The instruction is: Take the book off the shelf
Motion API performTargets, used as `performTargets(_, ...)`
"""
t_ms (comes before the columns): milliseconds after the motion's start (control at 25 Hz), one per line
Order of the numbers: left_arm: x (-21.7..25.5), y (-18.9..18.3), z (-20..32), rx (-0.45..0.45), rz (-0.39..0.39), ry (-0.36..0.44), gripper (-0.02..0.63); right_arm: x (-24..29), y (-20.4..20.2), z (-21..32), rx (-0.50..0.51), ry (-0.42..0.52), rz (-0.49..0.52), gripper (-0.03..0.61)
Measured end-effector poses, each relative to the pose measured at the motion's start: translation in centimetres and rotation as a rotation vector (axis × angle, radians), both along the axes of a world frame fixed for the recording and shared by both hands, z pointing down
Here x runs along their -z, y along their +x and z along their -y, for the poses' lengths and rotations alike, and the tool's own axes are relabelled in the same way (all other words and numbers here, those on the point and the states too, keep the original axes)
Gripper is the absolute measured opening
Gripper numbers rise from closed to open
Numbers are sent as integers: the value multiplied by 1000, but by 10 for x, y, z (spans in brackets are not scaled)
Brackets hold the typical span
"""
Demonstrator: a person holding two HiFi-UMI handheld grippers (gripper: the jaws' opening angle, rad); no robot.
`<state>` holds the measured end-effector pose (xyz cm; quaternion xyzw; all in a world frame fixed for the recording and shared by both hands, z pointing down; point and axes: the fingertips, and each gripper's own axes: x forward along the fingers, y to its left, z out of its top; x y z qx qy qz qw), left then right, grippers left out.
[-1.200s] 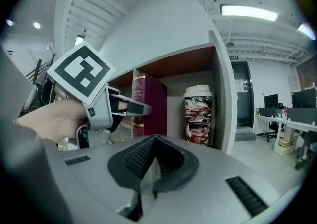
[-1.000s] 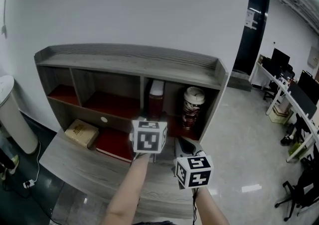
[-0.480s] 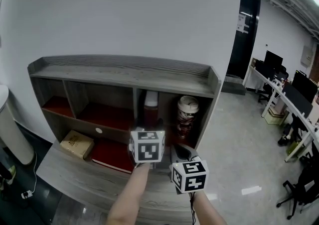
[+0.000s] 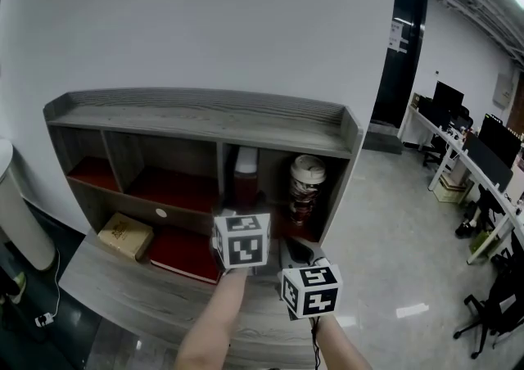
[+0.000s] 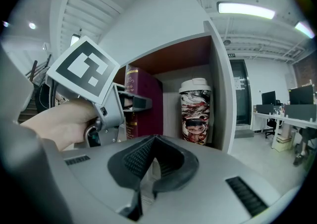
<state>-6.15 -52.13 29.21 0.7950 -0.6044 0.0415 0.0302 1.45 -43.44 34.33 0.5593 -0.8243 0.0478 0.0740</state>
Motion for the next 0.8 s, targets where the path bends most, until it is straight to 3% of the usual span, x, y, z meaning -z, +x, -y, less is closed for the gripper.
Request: performTargets(800,8,-18,-46,-27,-18,24,221,-7,-14,-35,1,-16,15,8)
